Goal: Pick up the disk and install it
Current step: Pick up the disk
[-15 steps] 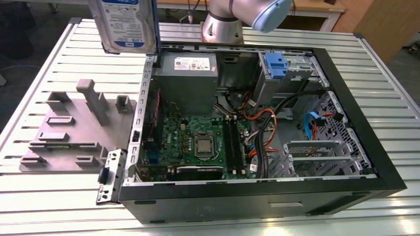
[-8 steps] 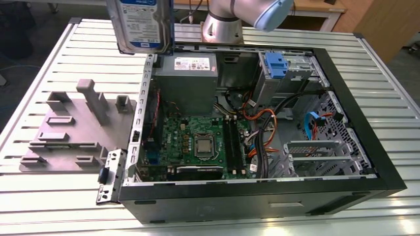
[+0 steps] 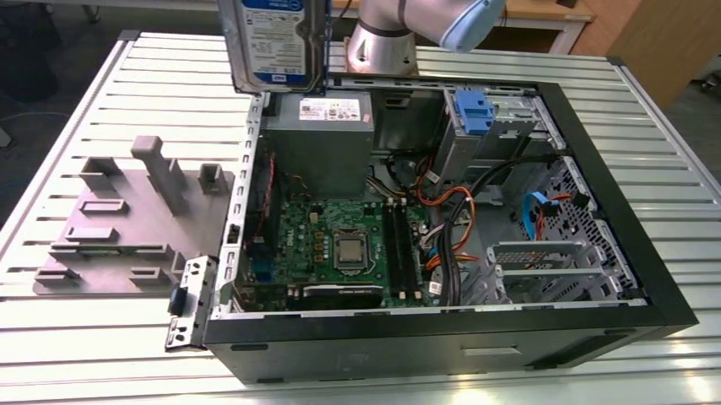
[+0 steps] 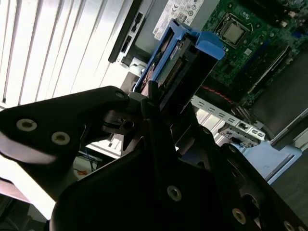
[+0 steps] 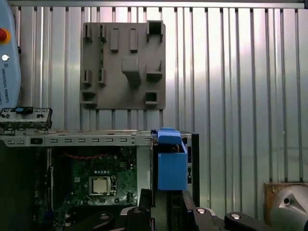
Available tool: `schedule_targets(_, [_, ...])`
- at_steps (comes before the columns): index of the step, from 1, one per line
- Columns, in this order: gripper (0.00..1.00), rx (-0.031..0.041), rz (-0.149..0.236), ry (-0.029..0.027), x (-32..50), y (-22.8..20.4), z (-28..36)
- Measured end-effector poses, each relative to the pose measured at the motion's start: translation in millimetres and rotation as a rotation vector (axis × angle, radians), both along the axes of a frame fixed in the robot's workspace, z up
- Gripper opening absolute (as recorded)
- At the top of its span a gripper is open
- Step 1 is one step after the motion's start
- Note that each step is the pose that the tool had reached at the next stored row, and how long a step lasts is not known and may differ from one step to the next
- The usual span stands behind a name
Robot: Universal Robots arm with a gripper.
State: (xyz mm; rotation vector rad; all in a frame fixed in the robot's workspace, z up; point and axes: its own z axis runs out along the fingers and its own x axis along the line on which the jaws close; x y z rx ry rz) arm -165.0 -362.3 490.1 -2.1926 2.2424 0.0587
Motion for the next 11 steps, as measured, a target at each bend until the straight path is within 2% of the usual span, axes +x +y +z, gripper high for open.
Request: schedule_targets(11, [0.35,0.0001,0.0,0.0,45.4,0.0,-0.1])
